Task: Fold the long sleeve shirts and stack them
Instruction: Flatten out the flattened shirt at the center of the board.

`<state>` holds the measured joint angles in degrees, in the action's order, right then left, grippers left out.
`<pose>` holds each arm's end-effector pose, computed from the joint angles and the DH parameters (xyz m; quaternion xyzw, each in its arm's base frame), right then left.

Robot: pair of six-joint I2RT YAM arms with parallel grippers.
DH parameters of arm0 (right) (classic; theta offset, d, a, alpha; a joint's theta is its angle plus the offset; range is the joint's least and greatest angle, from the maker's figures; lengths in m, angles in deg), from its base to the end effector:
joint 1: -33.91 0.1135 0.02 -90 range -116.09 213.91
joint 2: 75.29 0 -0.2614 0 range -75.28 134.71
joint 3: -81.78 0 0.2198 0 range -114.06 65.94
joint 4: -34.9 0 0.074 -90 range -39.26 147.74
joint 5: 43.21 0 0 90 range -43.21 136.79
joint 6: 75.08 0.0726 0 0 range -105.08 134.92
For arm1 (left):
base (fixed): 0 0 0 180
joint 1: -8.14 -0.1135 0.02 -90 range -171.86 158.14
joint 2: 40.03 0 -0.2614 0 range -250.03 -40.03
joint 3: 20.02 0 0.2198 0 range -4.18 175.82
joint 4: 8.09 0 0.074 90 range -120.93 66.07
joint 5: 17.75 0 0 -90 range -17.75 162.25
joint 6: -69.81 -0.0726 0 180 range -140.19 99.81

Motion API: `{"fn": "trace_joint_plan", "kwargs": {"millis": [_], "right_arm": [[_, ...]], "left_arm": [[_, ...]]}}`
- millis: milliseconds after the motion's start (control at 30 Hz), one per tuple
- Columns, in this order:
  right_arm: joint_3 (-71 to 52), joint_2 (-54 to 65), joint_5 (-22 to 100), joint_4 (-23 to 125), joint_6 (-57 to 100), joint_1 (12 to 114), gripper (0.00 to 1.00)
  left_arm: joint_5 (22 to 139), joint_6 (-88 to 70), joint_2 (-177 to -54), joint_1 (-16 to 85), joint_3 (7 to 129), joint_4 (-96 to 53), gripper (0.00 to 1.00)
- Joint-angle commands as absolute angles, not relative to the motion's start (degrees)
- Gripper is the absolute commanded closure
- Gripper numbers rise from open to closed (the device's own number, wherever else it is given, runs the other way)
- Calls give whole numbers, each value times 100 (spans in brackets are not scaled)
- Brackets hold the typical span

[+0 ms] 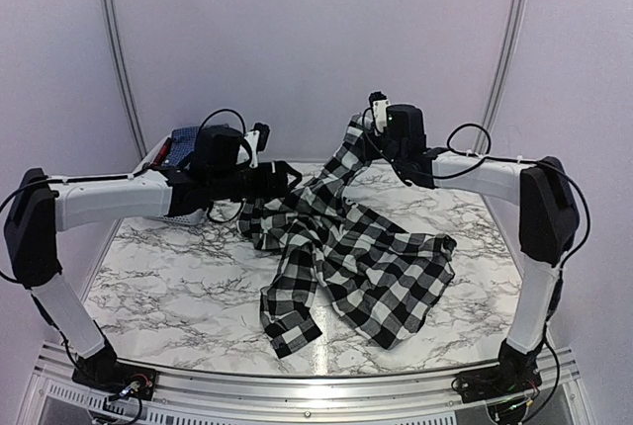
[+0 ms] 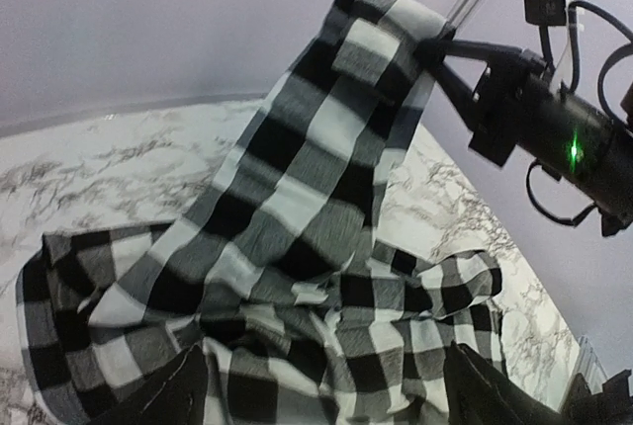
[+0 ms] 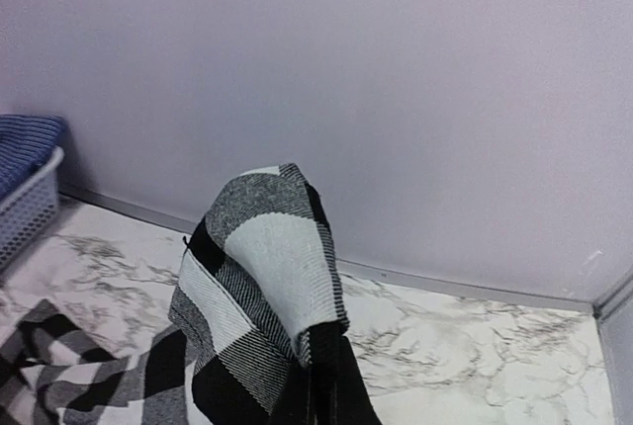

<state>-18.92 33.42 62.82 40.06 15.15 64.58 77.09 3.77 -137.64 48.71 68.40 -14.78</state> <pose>0.4072 0.2182 0.2977 -0.1201 0.7714 0.0586 0.6222 0.3092 -0.2728 0.2975 0.1403 0.7853 -0.3499 0.4912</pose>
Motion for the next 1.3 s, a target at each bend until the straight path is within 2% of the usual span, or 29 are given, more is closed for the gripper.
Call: {"fn": "trace_joint_plan", "kwargs": {"millis": [0, 233, 433, 567, 667, 700, 867, 900, 1067, 1267], "right_arm": [[-2552, 3801, 7653, 4121, 939, 6110, 100], [-3158, 4326, 7843, 4096, 624, 5842, 100], [-3358, 4583, 7916, 4033, 457, 5716, 100], [-3401, 4681, 7933, 4001, 444, 5594, 100], [-3431, 4738, 7942, 3986, 455, 5477, 100], [-3445, 4755, 7956, 3984, 450, 5433, 100], [-3476, 4785, 8273, 4004, 388, 5232, 100], [-3448, 4785, 8450, 4000, 378, 5187, 100], [-3257, 4723, 9070, 4128, 419, 4864, 100], [-2846, 4401, 9602, 4422, 811, 4307, 100]], "left_arm": [[7383, 854, -13180, 4843, 5970, -1933, 16], [7445, 536, -13115, 5201, 4892, -2379, 18], [6863, 479, -13606, 5667, 4967, -2757, 16], [6606, 432, -14056, 5836, 5321, -3011, 18], [6492, 485, -14294, 5929, 5472, -3130, 28], [6455, 515, -14347, 5951, 5501, -3179, 35], [5720, 670, -14106, 5918, 5340, -3563, 94], [5599, 705, -14008, 5834, 5249, -3642, 100], [5130, 666, -13360, 4981, 5071, -4081, 100], [5152, 175, -13666, 3953, 6260, -4621, 100]]}}
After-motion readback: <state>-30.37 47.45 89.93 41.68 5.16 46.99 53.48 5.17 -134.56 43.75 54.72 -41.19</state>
